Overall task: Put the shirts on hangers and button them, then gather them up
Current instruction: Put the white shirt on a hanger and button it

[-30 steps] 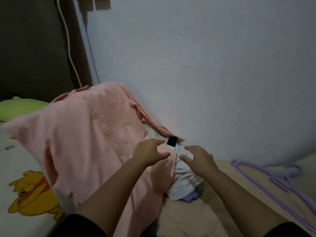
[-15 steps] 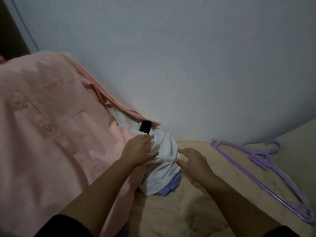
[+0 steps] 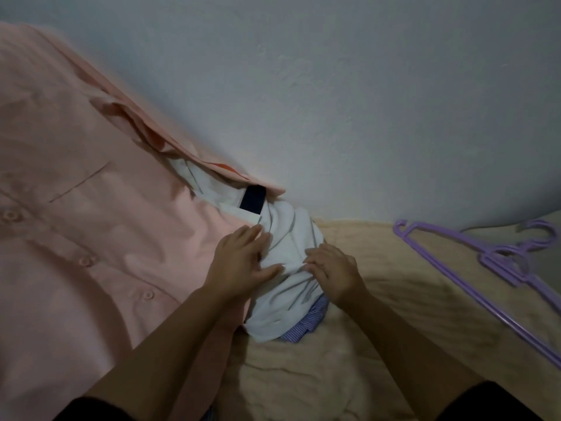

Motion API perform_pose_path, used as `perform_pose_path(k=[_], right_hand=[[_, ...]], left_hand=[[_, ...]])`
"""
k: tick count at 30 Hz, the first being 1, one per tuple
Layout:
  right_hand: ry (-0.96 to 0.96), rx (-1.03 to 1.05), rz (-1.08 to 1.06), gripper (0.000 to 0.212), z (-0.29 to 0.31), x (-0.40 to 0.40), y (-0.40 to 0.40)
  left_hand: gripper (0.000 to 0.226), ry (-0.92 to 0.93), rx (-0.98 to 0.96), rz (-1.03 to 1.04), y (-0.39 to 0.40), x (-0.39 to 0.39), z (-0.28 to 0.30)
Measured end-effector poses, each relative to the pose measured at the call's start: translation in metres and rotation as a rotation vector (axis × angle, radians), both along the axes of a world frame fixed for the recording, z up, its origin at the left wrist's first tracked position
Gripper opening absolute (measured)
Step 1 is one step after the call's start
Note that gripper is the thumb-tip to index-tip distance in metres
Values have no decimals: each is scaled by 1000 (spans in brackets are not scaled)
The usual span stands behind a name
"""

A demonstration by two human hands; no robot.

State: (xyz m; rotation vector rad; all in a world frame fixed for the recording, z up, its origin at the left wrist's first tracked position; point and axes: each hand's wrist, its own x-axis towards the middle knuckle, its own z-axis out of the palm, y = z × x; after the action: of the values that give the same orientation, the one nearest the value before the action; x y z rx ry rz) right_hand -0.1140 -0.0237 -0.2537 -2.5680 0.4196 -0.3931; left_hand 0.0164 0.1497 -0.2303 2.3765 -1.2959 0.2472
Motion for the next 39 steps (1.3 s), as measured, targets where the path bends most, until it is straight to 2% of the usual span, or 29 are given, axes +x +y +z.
perform_pose_path(k=[3, 6, 14, 18, 21, 24, 27, 30, 34, 37, 39], right_hand=[[-157, 136, -32, 40, -3, -30, -13], [-109, 159, -140, 28, 3, -68, -30], [-10, 232, -379, 13, 9, -194, -82], [-2, 200, -490, 31, 15, -240, -98], [17, 159, -517, 33, 14, -258, -105], [60, 166, -473, 20, 12, -250, -103], [61, 180, -397, 38, 8, -226, -91], [0, 54, -379, 50, 7, -197, -67], [-120, -156, -134, 49, 5, -151, -31], [-21, -218, -45, 53, -6, -126, -14], [-7, -265, -62, 38, -11, -116, -10]], left_hand=[[106, 26, 248, -12, -7, -13, -1], [106, -20, 348, -25, -22, -38, -4], [124, 149, 290, -134, -58, -109, -38], [109, 188, 312, -223, -77, -145, -50], [102, 183, 266, -268, -86, -157, -50], [107, 179, 227, -287, -85, -150, -48], [111, 136, 194, -274, -76, -131, -44], [102, 10, 151, -270, -57, -108, -35], [100, -79, 134, -306, -35, -71, -40], [95, -164, 95, -323, -27, -56, -32], [95, -180, 95, -290, -23, -50, -26]])
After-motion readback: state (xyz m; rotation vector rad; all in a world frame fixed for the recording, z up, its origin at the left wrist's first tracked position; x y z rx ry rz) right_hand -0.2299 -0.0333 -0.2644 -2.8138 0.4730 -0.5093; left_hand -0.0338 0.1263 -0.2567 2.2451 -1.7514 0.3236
